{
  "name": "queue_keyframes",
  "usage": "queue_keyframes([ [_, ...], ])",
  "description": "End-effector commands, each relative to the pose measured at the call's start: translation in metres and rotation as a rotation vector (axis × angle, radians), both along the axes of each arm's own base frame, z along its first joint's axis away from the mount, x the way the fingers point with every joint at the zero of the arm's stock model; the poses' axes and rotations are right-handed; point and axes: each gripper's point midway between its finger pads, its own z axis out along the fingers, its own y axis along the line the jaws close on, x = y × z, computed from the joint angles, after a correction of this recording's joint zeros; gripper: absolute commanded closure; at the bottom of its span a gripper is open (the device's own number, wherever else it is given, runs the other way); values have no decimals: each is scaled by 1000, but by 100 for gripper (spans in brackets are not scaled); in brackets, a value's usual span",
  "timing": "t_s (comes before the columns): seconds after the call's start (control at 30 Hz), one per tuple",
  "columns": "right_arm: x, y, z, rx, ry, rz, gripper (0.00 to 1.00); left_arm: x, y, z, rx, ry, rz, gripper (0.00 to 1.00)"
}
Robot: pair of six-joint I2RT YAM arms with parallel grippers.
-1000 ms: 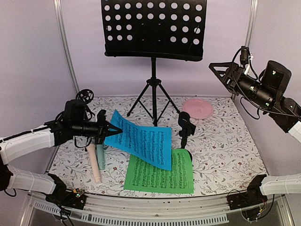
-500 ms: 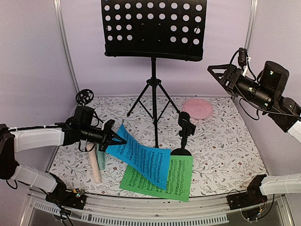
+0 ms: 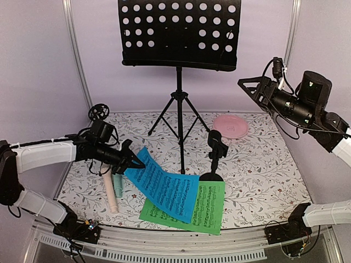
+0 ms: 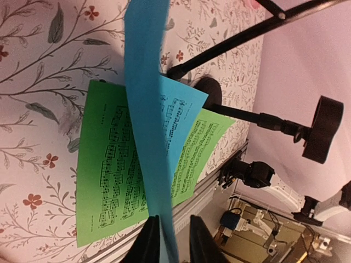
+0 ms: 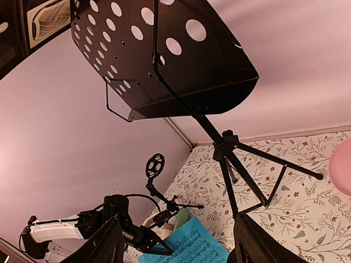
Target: Pack up the instrument practice props
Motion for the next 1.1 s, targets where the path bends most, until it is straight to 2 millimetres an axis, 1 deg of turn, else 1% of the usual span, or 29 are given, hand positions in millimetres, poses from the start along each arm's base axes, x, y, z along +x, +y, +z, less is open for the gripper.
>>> queue_keyframes([
  [0.0,-4,8,-6,-26,3,45,30,2,8,-4,172,-6,1,67],
  [0.1,-5,9,-13,-58,-4,54,29,2,7,4,245,-16,-3,37],
  [0.17,-6,9,-19,-77,-7,61,29,1,7,13,285,-27,5,14],
  [0.2,-7,9,-22,-87,-10,65,29,0,8,18,301,-31,11,6],
  [0.23,-8,9,-24,-92,-12,66,29,-2,9,20,321,-29,17,2],
  [0.33,-10,7,-29,-107,-18,67,29,-7,16,32,395,-36,37,1],
  [0.37,-11,6,-30,-110,-21,67,29,-8,17,41,416,-50,41,1],
  [0.47,-13,4,-33,-122,-27,68,29,-13,22,58,496,-61,51,1],
  [0.57,-15,5,-34,-148,-45,79,29,-10,26,85,581,-114,71,1],
  [0.6,-15,5,-35,-160,-52,81,29,-6,29,93,641,-139,73,1],
  [0.67,-15,4,-34,-183,-70,79,29,4,34,119,759,-235,57,1],
  [0.7,-14,4,-35,-193,-77,74,28,16,29,134,790,-330,51,1],
  [0.73,-13,3,-37,-204,-84,67,27,24,24,148,816,-417,54,1],
  [0.77,-11,3,-39,-213,-87,60,25,32,22,159,846,-497,74,1],
  [0.8,-9,3,-41,-219,-86,56,23,41,14,168,848,-582,89,1],
  [0.83,-7,5,-41,-225,-88,56,22,48,6,172,840,-656,95,1],
  [0.93,-1,10,-39,-233,-90,58,19,62,-15,170,756,-765,116,1],
  [0.97,1,11,-38,-233,-88,57,19,66,-23,169,716,-803,121,1],
  [1.0,3,13,-40,-232,-84,55,19,69,-28,160,702,-837,126,1],
  [1.07,7,15,-44,-227,-84,54,19,74,-42,159,652,-938,130,1],
])
